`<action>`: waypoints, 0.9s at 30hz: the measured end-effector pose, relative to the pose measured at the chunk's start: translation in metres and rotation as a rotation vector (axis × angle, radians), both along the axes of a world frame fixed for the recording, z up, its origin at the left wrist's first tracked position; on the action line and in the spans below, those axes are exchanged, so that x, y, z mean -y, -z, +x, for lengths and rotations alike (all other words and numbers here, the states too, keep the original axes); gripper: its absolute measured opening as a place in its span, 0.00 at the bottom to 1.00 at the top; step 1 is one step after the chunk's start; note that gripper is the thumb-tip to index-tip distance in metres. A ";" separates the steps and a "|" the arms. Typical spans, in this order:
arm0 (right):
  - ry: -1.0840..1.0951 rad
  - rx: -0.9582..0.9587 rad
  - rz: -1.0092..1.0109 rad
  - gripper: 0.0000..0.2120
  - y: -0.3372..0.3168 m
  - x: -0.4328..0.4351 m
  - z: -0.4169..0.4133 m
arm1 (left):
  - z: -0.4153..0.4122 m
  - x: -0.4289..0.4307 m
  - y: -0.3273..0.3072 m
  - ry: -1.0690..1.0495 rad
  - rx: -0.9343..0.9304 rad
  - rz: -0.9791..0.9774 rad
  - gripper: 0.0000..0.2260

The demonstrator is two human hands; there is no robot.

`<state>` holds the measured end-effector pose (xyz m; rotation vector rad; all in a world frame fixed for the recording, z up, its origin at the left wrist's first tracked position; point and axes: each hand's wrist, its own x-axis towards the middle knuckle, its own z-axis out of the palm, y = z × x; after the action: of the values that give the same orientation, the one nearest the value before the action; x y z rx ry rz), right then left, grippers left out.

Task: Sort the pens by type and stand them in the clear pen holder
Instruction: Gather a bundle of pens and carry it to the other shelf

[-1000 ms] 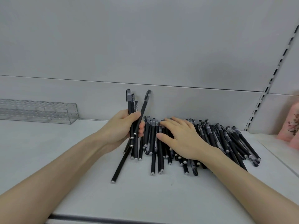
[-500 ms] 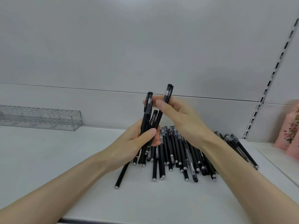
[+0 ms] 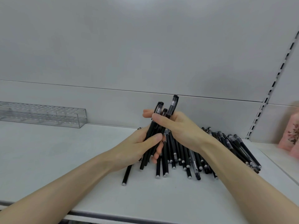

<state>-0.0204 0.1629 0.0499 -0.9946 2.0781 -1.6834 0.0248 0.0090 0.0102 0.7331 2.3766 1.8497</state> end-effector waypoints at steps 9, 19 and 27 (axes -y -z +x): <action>0.162 0.043 -0.195 0.21 0.003 -0.004 -0.016 | -0.003 -0.011 0.000 -0.037 0.119 0.108 0.10; 0.153 0.342 -0.440 0.14 0.000 -0.011 -0.016 | -0.011 -0.010 -0.012 -0.006 0.167 -0.012 0.22; 0.364 0.462 -0.393 0.08 0.013 -0.018 -0.027 | -0.043 0.008 0.008 -0.516 -0.043 -0.462 0.12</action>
<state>-0.0473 0.1804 0.0368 -0.2638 1.7252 -2.2991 -0.0181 0.0006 0.0018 0.1206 3.0639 1.2963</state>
